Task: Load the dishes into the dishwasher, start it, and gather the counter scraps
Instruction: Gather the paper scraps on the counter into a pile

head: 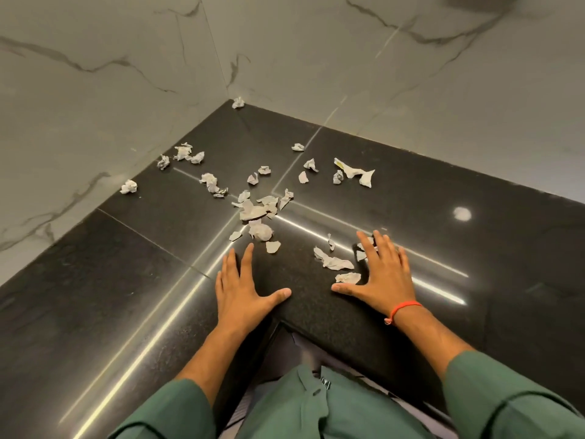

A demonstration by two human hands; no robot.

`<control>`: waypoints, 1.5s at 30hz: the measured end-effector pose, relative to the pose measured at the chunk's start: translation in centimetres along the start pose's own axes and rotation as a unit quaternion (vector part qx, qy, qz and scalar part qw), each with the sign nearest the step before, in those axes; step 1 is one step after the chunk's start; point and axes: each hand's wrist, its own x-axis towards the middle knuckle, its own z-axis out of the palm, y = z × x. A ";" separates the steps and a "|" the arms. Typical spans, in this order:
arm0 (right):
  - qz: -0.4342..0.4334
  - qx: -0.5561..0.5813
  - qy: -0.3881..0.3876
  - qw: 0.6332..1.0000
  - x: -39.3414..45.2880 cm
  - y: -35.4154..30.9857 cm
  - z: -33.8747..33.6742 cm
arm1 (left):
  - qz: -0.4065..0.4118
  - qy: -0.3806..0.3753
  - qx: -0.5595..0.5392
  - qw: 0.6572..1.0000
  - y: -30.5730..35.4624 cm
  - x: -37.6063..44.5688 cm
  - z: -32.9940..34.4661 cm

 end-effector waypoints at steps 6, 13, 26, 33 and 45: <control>0.006 -0.008 0.028 1.000 2.6 -3.6 1.8 | -0.006 0.026 0.029 0.999 0.9 2.1 -0.1; -0.045 -0.038 0.027 0.998 5.3 -5.0 2.5 | 0.009 0.076 0.065 0.995 1.2 4.0 0.0; -0.060 -0.095 0.040 0.993 13.2 -3.3 0.3 | 0.030 0.049 0.066 0.996 1.7 9.4 -1.2; -0.006 -0.123 0.015 0.992 20.2 -1.6 -2.1 | 0.045 0.066 0.063 0.995 1.7 11.5 -1.1; -0.126 -0.043 -0.080 0.988 25.9 -6.2 -0.7 | 0.055 0.052 0.082 0.994 1.6 13.9 -1.2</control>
